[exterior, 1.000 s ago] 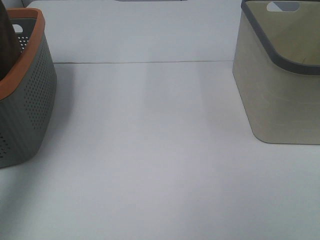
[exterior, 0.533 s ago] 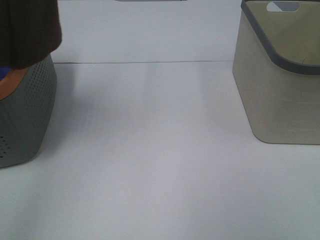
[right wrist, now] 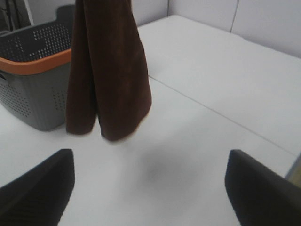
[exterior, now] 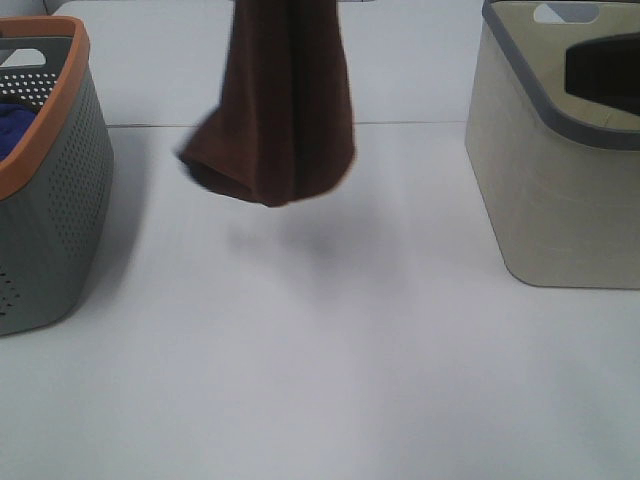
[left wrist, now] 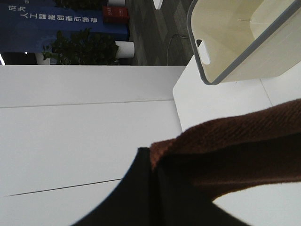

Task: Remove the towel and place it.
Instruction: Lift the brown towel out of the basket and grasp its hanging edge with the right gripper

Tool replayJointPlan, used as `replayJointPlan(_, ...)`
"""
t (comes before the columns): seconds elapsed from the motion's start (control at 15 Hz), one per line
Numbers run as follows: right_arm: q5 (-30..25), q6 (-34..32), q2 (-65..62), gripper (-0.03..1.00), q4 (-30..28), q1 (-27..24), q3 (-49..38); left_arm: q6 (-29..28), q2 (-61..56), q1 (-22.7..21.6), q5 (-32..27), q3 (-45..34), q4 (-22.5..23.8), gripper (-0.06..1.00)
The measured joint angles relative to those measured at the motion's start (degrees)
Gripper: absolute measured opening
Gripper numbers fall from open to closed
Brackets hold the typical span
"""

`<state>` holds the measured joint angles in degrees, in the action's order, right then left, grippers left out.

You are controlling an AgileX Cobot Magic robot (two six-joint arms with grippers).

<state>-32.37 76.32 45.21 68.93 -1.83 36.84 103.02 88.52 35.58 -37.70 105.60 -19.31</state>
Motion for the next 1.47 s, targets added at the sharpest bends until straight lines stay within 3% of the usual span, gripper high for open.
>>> replayJointPlan(0.2,-0.1,15.4,4.1,0.76,12.7,0.0,0.0,0.0,1.2,2.1,0.1,0.0,-0.1,0.0)
replayJointPlan(0.4,-1.1,22.6,7.4,0.76,18.4,0.0,0.0,0.0,2.6,4.6,-0.9,0.0,-0.4,0.0)
replayJointPlan(0.73,-12.3,28.4,13.3,0.76,20.7,0.0,0.0,3.7,5.6,6.4,-0.9,0.0,-0.7,0.0)
replayJointPlan(0.87,-20.3,30.3,16.0,0.76,22.1,0.0,0.0,4.0,5.8,6.5,-0.7,0.0,-0.7,0.0)
replayJointPlan(1.07,-25.0,31.7,16.0,0.76,24.5,0.1,0.0,4.0,5.8,6.5,-0.7,0.0,-0.7,0.0)
replayJointPlan(1.27,-25.9,33.1,17.4,0.76,25.9,1.3,0.0,4.1,5.8,7.4,-0.7,0.0,-0.9,0.0)
replayJointPlan(1.47,-19.4,37.6,23.2,0.76,27.6,5.7,1.0,4.1,5.8,8.0,-0.7,0.0,-1.1,0.0)
